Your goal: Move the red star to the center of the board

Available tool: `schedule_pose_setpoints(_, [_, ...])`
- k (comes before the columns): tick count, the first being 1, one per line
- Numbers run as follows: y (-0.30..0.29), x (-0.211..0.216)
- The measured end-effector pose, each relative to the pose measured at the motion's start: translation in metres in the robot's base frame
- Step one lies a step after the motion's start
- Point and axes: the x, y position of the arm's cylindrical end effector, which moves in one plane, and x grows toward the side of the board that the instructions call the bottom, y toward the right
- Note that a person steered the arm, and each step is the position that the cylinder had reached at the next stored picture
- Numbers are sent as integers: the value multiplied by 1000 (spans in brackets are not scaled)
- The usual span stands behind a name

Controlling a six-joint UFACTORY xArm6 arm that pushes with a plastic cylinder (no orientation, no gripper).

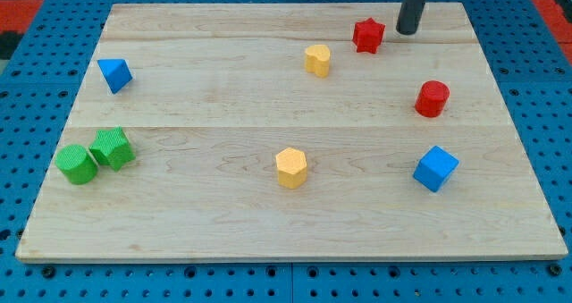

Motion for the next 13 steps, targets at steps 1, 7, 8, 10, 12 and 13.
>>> schedule_pose_setpoints(1, [-72, 7])
schedule_pose_setpoints(7, [-46, 90])
schedule_pose_setpoints(8, [-17, 44])
schedule_pose_setpoints(10, [-115, 119])
schedule_pose_setpoints(12, [-62, 162])
schedule_pose_setpoints(13, [-75, 201])
